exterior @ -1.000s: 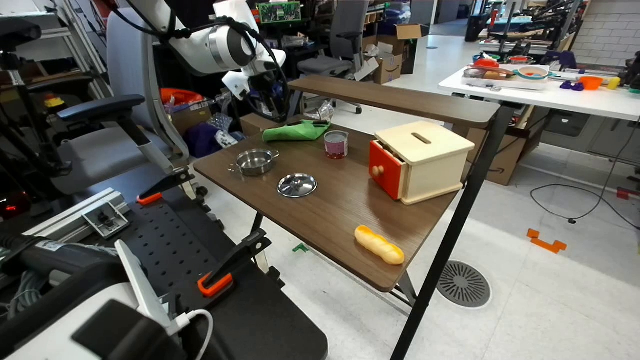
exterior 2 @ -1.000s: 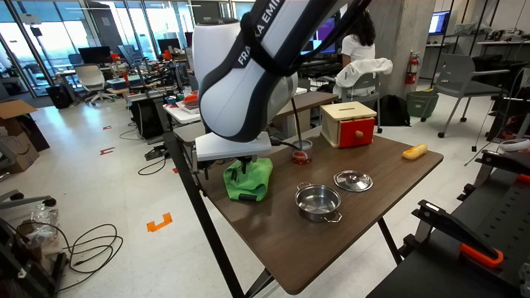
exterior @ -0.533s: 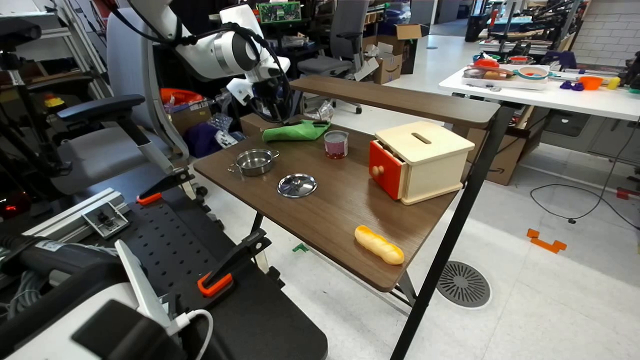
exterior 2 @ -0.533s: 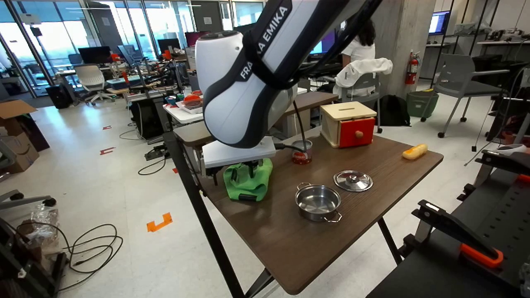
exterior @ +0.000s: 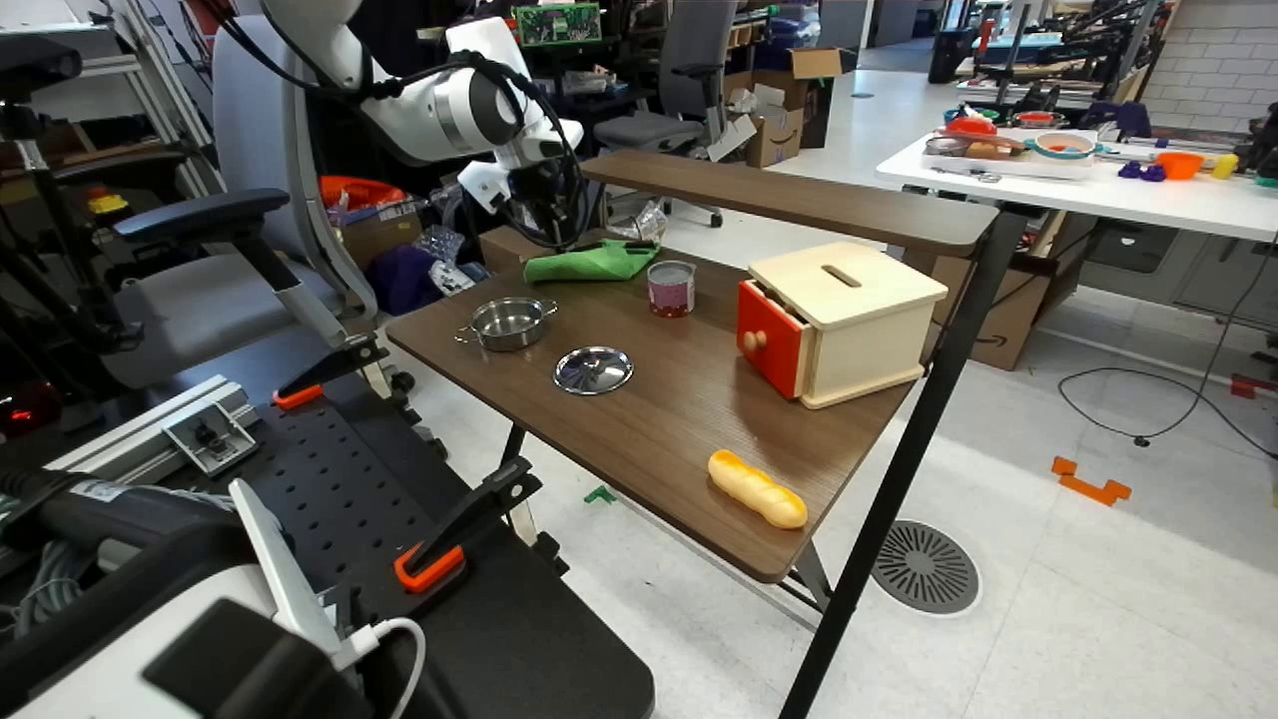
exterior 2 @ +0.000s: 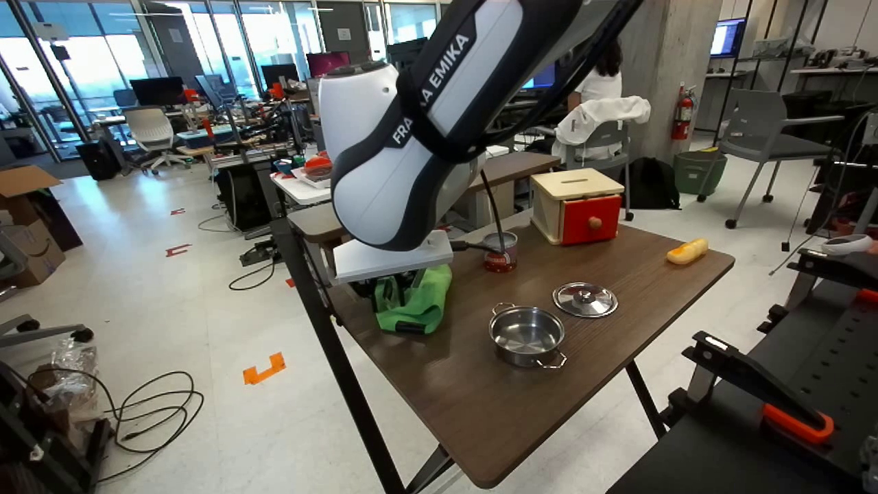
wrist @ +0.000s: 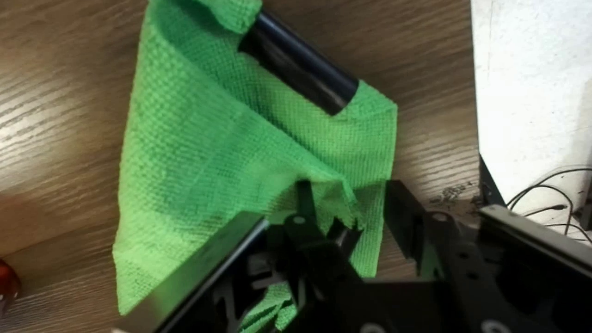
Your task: Move the green cloth to the right
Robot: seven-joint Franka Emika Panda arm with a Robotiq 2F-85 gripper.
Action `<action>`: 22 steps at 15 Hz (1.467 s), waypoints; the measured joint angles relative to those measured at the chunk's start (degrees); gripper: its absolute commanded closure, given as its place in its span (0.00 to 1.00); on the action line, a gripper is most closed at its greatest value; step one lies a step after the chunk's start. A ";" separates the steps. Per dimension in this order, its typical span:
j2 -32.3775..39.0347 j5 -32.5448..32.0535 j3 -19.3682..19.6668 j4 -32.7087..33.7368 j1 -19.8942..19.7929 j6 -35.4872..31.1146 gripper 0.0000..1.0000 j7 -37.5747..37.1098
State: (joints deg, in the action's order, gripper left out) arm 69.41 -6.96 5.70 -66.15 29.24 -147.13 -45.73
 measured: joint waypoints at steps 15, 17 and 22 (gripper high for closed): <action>1.16 -0.23 0.30 2.29 -0.68 1.94 0.53 0.02; 1.18 -0.23 0.63 2.29 -0.69 1.94 0.38 0.02; 1.64 -0.29 1.33 2.34 -0.67 2.07 0.90 0.02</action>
State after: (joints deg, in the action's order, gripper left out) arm 71.05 -7.24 7.03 -63.81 28.57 -145.06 -45.71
